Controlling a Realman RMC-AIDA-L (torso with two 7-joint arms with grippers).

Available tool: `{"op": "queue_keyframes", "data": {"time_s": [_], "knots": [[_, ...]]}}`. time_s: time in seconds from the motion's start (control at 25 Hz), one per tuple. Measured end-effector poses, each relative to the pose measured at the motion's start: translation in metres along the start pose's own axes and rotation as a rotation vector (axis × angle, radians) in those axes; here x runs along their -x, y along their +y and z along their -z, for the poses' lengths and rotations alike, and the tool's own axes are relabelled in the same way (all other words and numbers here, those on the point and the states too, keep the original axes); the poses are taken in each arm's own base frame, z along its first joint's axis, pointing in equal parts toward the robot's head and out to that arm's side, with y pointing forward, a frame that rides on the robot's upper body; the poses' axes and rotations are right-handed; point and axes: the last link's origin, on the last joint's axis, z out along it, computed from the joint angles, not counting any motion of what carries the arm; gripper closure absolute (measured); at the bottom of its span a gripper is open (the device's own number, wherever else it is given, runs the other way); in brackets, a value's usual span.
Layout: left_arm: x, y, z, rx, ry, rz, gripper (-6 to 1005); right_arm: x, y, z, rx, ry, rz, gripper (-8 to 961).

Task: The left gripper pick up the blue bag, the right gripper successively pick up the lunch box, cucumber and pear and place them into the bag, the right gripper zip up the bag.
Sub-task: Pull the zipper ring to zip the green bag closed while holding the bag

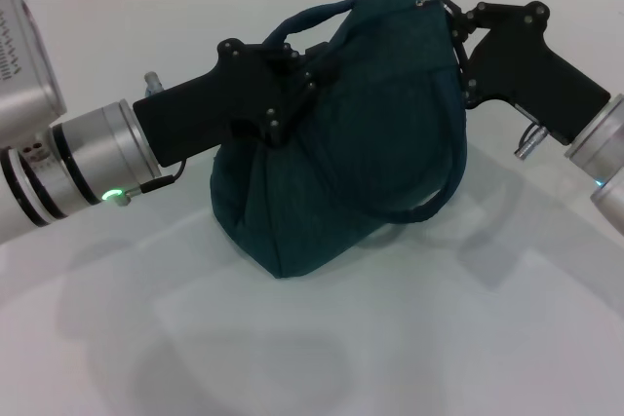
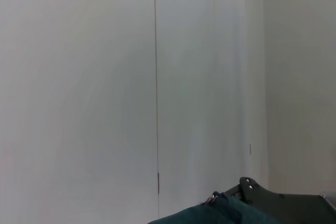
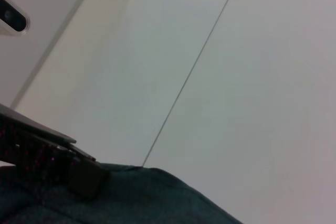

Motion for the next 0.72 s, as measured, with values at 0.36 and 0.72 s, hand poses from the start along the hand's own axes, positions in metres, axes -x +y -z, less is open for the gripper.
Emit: {"op": "queue_keyframes", "data": {"time_s": [0.36, 0.72], "knots": [[0.001, 0.000, 0.001, -0.005, 0.002, 0.008, 924, 0.001, -0.002, 0.009, -0.026, -0.019, -0.007, 935], [0.001, -0.003, 0.005, -0.035, 0.015, 0.017, 924, -0.011, -0.009, 0.024, -0.090, 0.036, -0.034, 903]]}}
